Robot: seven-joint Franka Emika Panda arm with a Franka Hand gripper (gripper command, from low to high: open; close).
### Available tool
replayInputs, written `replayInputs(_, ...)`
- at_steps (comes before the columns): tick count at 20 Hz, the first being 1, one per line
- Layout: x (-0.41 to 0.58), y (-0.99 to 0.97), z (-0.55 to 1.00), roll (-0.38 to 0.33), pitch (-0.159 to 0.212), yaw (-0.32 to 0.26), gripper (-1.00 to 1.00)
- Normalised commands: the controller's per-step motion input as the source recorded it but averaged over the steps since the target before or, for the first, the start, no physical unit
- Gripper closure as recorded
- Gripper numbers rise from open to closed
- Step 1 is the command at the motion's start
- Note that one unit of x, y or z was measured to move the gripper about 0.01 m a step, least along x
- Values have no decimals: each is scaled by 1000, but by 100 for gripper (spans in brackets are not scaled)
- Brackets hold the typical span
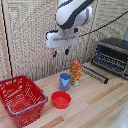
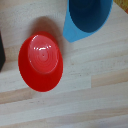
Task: Kindly position your hand close to the oven tray's handle. Softly yet firmly grasp the handle using your hand. Slowly and with caution, draw the tray out until it is fully stretched out.
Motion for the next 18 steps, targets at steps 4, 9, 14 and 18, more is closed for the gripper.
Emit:
replayInputs(4, 11, -149, 93, -144, -3, 13, -100)
replayInputs(9, 0, -247, 126, -207, -4, 13, -100)
replayInputs(14, 0, -269, 197, -290, -1, 28, -100)
replayInputs(18, 0, -516, 70, -252, -24, 67, -100)
